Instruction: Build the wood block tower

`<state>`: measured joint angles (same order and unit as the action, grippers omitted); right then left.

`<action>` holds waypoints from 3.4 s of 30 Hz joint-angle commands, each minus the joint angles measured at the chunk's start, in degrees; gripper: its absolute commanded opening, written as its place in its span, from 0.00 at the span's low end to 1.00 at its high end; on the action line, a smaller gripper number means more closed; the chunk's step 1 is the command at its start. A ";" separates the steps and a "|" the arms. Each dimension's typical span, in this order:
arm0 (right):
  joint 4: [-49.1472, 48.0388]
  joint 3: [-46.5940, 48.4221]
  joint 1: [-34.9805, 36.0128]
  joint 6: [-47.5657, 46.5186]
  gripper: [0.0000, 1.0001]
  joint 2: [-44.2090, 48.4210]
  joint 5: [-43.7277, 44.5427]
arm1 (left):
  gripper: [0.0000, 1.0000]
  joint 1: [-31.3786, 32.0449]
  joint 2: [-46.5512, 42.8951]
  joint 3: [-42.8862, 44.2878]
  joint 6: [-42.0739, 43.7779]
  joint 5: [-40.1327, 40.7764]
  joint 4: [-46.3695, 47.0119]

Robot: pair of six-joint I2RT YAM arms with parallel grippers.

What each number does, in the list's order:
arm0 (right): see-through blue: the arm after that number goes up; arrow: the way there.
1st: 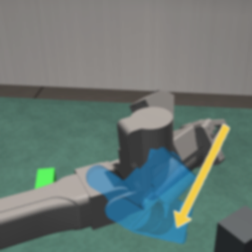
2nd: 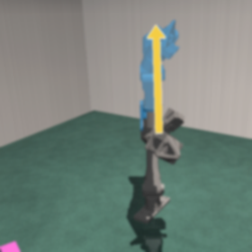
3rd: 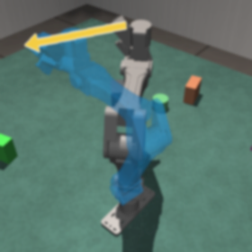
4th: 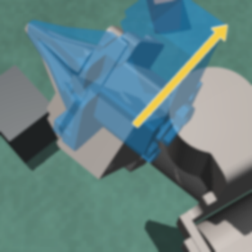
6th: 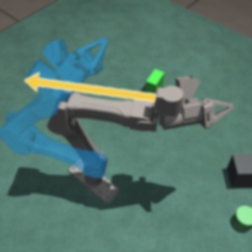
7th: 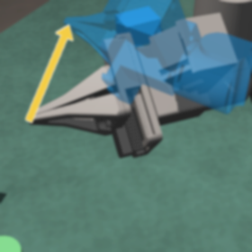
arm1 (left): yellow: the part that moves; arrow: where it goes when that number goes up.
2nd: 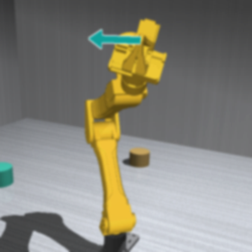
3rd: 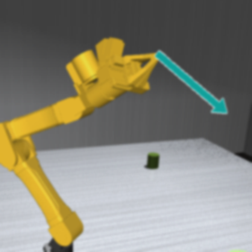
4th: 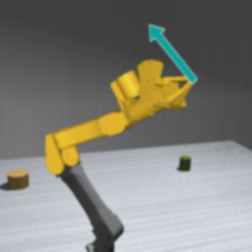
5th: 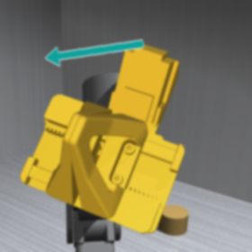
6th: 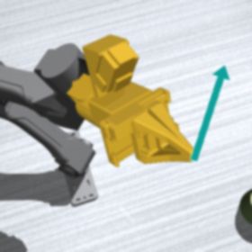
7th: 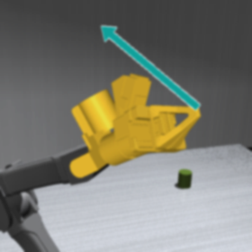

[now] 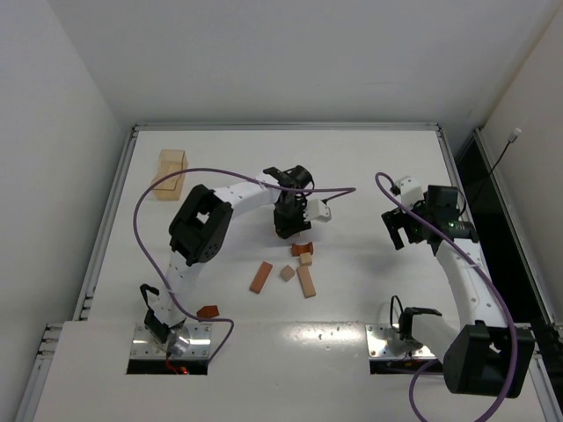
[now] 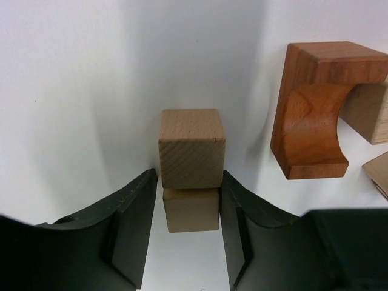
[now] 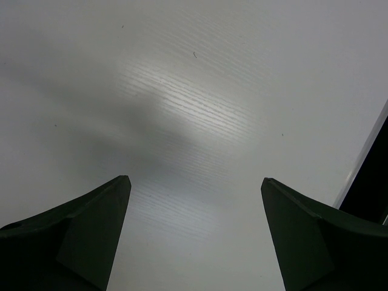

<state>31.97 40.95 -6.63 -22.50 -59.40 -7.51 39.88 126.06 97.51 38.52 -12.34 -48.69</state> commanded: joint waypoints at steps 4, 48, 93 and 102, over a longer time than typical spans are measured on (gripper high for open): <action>-2.17 0.01 -0.31 0.53 0.86 0.51 -0.14 | 0.36 -1.90 -1.43 -2.68 1.12 -1.20 -2.82; -1.12 1.59 -0.31 1.06 0.87 -0.02 -0.67 | 0.52 -16.50 -23.01 -9.61 -12.40 -7.61 -5.71; 1.08 2.64 -0.31 2.20 0.87 1.92 1.62 | 0.49 1.86 -37.11 -37.83 -53.55 2.58 6.05; 1.08 2.64 -0.31 1.67 0.87 1.92 1.62 | 0.56 3.45 -35.01 -38.36 -54.61 2.58 7.73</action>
<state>33.52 42.19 -6.63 -20.95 -58.41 -6.35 42.22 91.29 59.35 -14.74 -9.02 -42.65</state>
